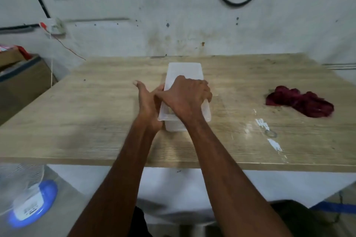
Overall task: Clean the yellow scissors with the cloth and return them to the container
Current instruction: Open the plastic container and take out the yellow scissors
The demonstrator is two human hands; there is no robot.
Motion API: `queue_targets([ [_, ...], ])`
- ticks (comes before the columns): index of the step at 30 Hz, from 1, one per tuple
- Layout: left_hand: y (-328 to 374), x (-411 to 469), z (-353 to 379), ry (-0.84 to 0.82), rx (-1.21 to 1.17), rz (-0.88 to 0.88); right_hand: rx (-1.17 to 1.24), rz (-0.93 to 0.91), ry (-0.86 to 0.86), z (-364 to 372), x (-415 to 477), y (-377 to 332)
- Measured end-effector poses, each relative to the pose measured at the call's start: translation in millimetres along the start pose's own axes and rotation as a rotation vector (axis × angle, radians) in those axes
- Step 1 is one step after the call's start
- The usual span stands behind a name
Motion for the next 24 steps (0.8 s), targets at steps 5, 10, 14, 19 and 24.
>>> queue_targets([
  [5,-19.4,-1.8,4.0,-0.034,-0.155,0.008,-0.047,0.042,0.041,-0.3,9.3,5.2],
  [10,-23.5,8.4,7.2,-0.077,-0.136,0.018,0.017,0.035,0.013,-1.2,14.6,5.9],
  [14,-26.2,18.5,6.6,-0.118,-0.094,0.032,0.108,0.008,-0.001,-8.5,13.5,11.1],
  [19,-27.3,22.7,13.2,-0.14,-0.048,0.065,0.181,0.009,0.013,-13.0,12.1,18.5],
  [24,-24.2,15.3,17.9,-0.219,-0.08,0.042,0.106,-0.09,-0.058,-3.9,-0.4,14.6],
])
Point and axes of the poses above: each hand's wrist, its own x-axis towards the middle knuckle, its own z-axis out of the palm, y = z × x, the point moved 8 cm from there along x, towards the middle knuckle, and after that the axes turned 13 degrees about -x, right-handed, at the moved point
